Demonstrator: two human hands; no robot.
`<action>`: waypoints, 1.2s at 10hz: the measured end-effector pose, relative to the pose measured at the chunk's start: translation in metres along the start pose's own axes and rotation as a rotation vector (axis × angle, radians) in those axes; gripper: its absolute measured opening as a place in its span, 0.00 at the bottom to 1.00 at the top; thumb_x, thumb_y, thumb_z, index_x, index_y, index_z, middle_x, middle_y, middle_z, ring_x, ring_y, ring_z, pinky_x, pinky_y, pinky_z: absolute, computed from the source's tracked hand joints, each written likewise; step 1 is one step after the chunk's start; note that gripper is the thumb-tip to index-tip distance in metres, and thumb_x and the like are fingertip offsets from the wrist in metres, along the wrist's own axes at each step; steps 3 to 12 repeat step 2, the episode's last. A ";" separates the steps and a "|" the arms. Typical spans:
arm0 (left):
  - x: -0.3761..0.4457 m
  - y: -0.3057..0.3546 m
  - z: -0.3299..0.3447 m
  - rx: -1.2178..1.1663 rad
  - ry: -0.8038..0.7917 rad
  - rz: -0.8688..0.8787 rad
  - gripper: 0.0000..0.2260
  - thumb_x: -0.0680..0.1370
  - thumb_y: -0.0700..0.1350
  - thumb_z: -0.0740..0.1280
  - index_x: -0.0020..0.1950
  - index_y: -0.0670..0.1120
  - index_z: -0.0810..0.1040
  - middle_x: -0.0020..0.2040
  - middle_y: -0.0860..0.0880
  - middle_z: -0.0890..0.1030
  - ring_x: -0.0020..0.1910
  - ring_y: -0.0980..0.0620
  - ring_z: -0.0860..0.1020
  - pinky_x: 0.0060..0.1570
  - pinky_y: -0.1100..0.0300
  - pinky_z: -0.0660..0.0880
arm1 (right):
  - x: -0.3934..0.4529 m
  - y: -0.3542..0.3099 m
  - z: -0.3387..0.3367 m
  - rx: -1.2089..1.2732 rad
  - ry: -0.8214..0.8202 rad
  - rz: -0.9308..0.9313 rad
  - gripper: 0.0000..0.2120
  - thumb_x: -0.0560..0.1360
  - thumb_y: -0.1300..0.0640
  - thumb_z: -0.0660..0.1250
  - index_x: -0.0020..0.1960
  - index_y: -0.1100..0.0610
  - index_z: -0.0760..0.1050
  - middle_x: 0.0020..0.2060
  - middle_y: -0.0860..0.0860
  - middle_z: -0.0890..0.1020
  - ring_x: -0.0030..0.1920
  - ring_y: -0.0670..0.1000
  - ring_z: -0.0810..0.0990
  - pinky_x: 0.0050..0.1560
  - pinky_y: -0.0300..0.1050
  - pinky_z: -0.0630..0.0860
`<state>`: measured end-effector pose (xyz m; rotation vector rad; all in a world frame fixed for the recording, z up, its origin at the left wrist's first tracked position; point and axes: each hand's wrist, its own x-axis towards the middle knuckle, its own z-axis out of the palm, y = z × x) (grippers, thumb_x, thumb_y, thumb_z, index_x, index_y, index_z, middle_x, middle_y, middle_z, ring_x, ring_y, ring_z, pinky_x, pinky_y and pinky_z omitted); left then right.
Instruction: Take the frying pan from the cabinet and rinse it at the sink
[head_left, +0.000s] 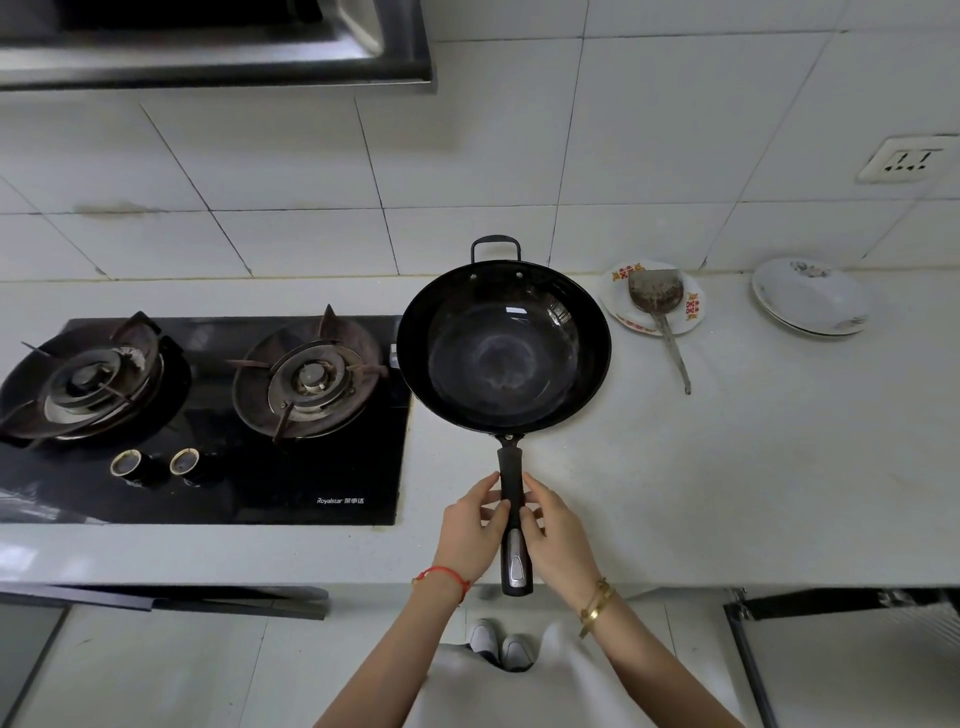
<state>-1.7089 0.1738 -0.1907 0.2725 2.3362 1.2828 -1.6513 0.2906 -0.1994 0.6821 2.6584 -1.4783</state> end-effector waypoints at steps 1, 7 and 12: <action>-0.001 -0.002 -0.008 0.109 0.004 0.058 0.18 0.81 0.45 0.62 0.71 0.48 0.70 0.61 0.50 0.81 0.52 0.56 0.80 0.53 0.69 0.75 | 0.000 0.001 -0.006 -0.118 0.013 -0.051 0.22 0.81 0.58 0.58 0.74 0.55 0.63 0.63 0.51 0.76 0.64 0.53 0.73 0.66 0.47 0.71; 0.005 -0.001 -0.023 0.248 0.079 0.132 0.18 0.80 0.47 0.61 0.71 0.49 0.70 0.64 0.51 0.79 0.57 0.54 0.78 0.60 0.57 0.75 | 0.006 -0.003 -0.018 -0.255 0.109 -0.153 0.23 0.81 0.57 0.59 0.75 0.57 0.63 0.67 0.52 0.73 0.67 0.52 0.69 0.68 0.45 0.67; 0.005 -0.001 -0.023 0.248 0.079 0.132 0.18 0.80 0.47 0.61 0.71 0.49 0.70 0.64 0.51 0.79 0.57 0.54 0.78 0.60 0.57 0.75 | 0.006 -0.003 -0.018 -0.255 0.109 -0.153 0.23 0.81 0.57 0.59 0.75 0.57 0.63 0.67 0.52 0.73 0.67 0.52 0.69 0.68 0.45 0.67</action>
